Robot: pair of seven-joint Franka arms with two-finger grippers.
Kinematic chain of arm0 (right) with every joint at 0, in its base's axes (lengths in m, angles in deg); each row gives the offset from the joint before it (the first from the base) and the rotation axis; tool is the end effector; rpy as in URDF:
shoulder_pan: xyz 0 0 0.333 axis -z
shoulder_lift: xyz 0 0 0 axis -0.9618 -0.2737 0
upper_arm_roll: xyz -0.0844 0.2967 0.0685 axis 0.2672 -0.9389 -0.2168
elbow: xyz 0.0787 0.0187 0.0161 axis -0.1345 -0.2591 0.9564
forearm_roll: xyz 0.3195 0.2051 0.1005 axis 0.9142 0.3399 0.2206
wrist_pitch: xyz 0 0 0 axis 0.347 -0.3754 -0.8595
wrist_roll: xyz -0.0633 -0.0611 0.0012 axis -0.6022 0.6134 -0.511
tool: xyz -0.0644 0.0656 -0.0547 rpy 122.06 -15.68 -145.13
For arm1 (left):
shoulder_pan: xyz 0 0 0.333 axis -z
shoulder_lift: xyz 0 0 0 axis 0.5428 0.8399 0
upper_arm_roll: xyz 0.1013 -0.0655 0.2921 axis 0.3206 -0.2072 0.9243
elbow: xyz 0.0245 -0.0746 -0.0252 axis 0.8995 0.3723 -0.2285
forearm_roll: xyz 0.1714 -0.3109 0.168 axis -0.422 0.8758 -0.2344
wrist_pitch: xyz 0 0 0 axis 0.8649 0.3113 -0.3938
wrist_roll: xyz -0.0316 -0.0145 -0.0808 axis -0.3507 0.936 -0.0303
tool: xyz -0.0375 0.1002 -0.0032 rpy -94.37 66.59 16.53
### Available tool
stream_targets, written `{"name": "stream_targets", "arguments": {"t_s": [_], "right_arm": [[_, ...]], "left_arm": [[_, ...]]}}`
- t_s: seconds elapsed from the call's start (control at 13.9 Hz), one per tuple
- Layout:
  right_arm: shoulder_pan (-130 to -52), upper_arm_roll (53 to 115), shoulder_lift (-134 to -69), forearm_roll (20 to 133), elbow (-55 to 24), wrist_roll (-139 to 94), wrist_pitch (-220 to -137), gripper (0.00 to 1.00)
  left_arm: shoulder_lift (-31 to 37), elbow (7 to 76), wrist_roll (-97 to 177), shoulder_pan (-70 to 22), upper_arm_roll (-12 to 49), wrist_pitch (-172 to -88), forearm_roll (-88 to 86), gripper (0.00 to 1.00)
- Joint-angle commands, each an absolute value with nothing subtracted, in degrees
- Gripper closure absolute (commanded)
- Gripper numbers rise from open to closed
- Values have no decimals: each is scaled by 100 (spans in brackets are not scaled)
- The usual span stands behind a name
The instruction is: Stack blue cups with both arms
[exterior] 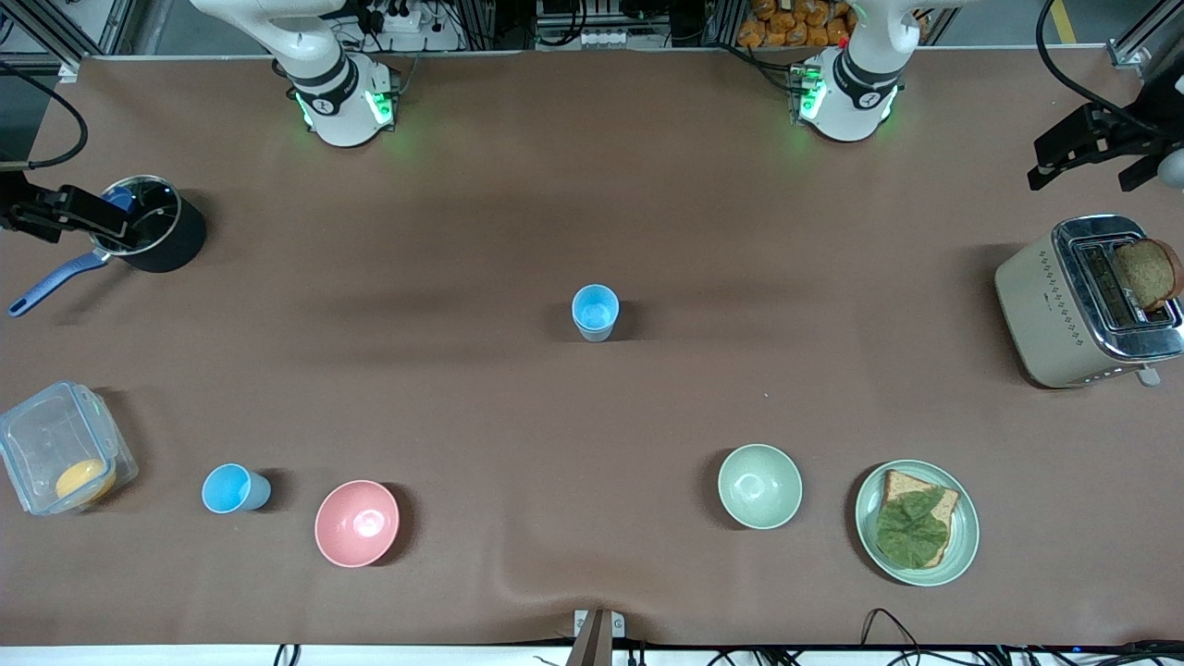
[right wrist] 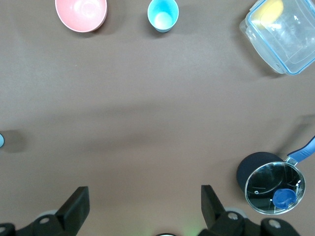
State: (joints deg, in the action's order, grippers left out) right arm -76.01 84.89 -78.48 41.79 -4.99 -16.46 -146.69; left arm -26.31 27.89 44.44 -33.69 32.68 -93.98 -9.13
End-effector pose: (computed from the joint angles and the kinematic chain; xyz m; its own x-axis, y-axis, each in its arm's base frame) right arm 0.5469 -0.0383 0.6227 0.9916 -0.0919 -0.0911 -0.0955 -0.9948 -0.0362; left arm 0.5148 -0.0335 0.6823 0.9996 -0.0235 -0.0128 -0.0233 -0.9996 0.0149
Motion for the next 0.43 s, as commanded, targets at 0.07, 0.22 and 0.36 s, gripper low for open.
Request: {"name": "stream_targets", "arguments": {"t_s": [0.07, 0.22, 0.36], "right_arm": [[-7587, 8433, -7739, 4093, -512, -1665, -14575, 0], [-7578, 8425, -7756, 4101, -512, -1657, -14574, 0], [-7587, 8416, -7756, 4101, -503, -1656, -14574, 0]], "left_arm": [[-2701, 2837, 4497, -3410, 3239, -9445, -802, 0], [-2701, 2845, 4445, -3410, 3239, -9454, -784, 0], [-2701, 2846, 4400, -3402, 3230, -9445, -775, 0]]}}
